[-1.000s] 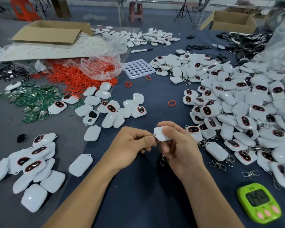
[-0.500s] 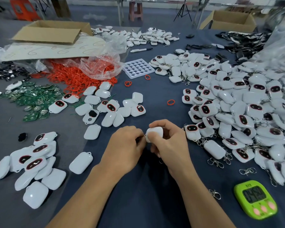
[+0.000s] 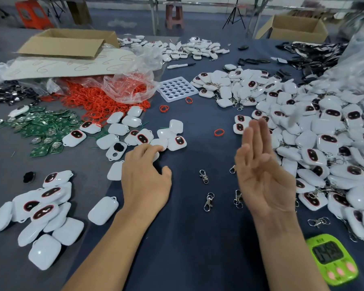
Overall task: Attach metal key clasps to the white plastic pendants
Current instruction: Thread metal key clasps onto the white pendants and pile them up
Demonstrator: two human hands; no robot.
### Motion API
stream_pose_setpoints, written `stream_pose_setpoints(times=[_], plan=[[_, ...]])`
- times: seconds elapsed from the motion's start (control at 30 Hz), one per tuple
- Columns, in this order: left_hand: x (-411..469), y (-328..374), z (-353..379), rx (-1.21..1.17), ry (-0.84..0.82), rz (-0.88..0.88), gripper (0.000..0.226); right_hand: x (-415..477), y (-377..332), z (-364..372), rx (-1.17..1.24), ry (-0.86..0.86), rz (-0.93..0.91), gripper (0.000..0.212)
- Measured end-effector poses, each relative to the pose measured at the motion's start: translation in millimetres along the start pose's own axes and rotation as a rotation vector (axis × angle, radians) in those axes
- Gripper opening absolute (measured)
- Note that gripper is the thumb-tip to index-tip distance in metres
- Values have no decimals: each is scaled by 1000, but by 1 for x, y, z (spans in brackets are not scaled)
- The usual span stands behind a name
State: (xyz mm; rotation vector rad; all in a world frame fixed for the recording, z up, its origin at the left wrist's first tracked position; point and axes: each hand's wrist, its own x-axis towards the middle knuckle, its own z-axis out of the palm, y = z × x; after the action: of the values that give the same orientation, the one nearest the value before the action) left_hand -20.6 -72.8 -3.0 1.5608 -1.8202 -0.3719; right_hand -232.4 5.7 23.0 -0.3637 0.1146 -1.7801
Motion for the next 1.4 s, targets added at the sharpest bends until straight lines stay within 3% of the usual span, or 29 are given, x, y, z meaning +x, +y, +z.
stream_pose_setpoints(times=[0.13,0.27,0.43,0.57,0.7,0.77,0.93,1.03,1.2,1.3,1.4], plan=[[3,2,2,111,-67,-2,50,1,21,-3,-340,244,4,51],[8,-5,-2,84,-65,8,50,0,31,1,-553,280,62,33],[9,-7,-9,-203,64,-59,27,-5,33,4,-584,284,131,23],[-11,14,-12,-410,-8,108,24,-5,47,7,-853,315,133,19],[-24,25,-6,-356,-243,270,54,-7,61,10,-970,214,232,36],[-24,25,-4,-345,-301,256,71,-6,59,9,-965,248,216,32],[-20,22,-2,-284,-254,180,88,-1,53,6,-991,414,25,34],[-16,20,4,-135,-319,200,83,-1,51,4,-1056,474,-70,29],[-10,20,15,69,-430,510,46,-1,52,2,-1131,502,-130,16],[-10,18,13,-55,-357,459,18,-1,52,1,-1157,503,-89,12],[-13,18,11,-71,-345,350,9,-4,53,1,-1277,437,-52,17]])
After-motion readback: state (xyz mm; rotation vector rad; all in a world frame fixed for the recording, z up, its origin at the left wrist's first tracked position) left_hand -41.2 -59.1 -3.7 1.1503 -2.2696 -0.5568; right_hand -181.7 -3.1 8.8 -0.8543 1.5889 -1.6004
